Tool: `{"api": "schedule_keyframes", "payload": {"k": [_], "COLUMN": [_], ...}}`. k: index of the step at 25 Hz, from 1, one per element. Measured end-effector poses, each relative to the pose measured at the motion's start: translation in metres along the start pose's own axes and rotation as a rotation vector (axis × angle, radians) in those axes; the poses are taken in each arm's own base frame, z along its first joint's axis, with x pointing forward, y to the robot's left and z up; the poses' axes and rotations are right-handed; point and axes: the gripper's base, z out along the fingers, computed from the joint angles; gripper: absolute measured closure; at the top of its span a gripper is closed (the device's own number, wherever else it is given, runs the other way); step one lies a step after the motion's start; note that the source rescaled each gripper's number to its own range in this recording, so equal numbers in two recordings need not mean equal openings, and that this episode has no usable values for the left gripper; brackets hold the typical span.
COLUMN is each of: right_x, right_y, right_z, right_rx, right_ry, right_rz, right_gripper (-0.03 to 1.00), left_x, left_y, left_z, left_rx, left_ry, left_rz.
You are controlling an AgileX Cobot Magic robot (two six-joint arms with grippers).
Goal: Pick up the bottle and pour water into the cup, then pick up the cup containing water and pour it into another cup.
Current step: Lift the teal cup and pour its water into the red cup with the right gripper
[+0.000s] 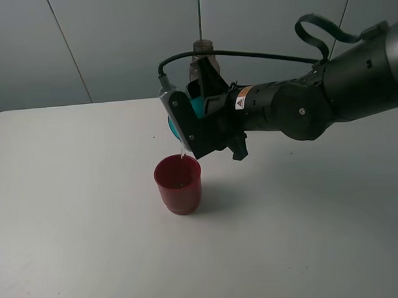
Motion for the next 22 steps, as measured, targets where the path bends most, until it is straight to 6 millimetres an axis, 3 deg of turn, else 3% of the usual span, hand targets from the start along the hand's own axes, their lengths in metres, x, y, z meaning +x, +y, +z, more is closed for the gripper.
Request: {"api": "schedule_keyframes", "payload": {"k": [22], "right_x": [-0.012], "right_y": [0.013], "right_z": [0.017], "right_rx": [0.020], "right_ry": [-0.025], "right_rz": [-0.161], "right_gripper": [0.89], "left_x": [0.000], "left_y": [0.000], "left_z": [0.000], "left_rx": [0.000], "left_ry": [0.000], "left_rz": [0.000]}}
